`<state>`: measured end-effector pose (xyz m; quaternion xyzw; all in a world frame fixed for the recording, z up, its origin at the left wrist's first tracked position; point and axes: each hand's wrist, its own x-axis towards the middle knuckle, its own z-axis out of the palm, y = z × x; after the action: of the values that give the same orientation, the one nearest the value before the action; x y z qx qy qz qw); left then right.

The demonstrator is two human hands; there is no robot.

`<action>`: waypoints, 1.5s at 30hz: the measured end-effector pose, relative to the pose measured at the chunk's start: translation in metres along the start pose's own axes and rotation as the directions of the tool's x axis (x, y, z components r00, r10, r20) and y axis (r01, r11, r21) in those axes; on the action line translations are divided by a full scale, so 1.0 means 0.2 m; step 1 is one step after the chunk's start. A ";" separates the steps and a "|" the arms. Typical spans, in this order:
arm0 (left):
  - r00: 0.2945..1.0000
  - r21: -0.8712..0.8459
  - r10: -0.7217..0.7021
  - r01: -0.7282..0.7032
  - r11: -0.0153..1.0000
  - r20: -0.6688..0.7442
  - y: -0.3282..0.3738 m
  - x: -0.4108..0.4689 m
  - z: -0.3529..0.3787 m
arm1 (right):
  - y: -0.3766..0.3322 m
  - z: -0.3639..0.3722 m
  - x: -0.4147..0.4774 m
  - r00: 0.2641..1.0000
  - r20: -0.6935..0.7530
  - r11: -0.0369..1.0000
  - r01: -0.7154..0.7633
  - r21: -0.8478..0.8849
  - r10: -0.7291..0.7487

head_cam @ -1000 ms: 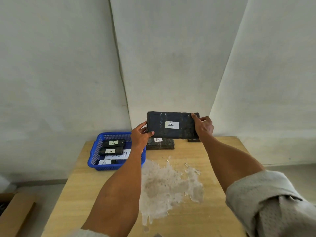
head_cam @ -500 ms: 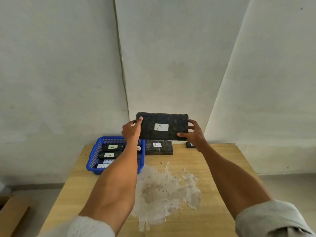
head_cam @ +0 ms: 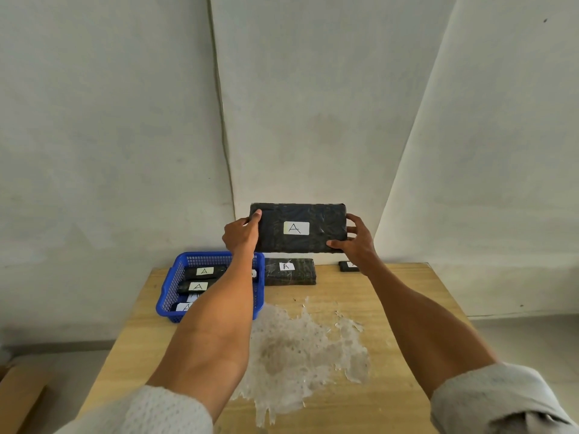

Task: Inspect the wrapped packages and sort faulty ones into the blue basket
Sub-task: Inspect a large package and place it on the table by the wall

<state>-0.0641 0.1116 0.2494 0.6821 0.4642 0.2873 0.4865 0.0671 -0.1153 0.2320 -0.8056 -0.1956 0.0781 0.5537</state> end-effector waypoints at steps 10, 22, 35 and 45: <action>1.000 -0.035 -0.028 0.028 0.999 -0.005 0.00 0.00 0.00 | 0.01 0.01 0.00 1.000 -0.021 1.000 -0.024 -0.011 0.023; 0.976 -0.357 -0.151 0.199 0.913 0.158 -0.02 -0.06 0.02 | -0.06 0.04 -0.01 0.983 -0.005 0.967 -0.180 0.183 0.184; 0.961 -0.643 0.083 0.110 0.758 0.262 -0.12 -0.13 0.00 | -0.18 0.04 0.06 0.914 -0.236 0.925 -0.261 0.276 0.329; 0.976 -0.656 0.040 0.113 0.746 0.214 -0.11 -0.08 -0.01 | -0.15 0.07 0.07 0.950 -0.146 0.916 -0.214 0.340 0.276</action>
<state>-0.0806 0.1009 0.2305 0.4819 0.2898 0.3487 0.7498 0.0680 -0.0882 0.2553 -0.7270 -0.0232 0.1001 0.6789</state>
